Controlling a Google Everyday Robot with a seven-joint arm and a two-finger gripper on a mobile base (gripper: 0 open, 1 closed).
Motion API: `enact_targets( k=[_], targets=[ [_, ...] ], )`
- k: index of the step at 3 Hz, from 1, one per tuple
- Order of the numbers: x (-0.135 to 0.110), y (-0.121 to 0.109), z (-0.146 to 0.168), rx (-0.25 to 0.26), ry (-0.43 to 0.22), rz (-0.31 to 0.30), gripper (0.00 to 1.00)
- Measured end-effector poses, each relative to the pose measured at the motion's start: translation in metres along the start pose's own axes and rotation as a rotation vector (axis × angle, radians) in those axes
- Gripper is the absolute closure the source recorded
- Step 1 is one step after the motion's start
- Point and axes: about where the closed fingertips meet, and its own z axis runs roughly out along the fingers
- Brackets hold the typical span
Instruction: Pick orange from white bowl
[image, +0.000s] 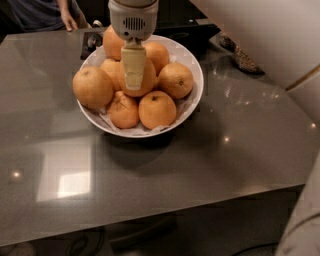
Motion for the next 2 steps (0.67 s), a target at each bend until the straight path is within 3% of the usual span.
enact_targets(
  k=[2],
  targets=[
    [0.005, 0.006, 0.028, -0.053, 0.018, -0.002, 0.3]
  ],
)
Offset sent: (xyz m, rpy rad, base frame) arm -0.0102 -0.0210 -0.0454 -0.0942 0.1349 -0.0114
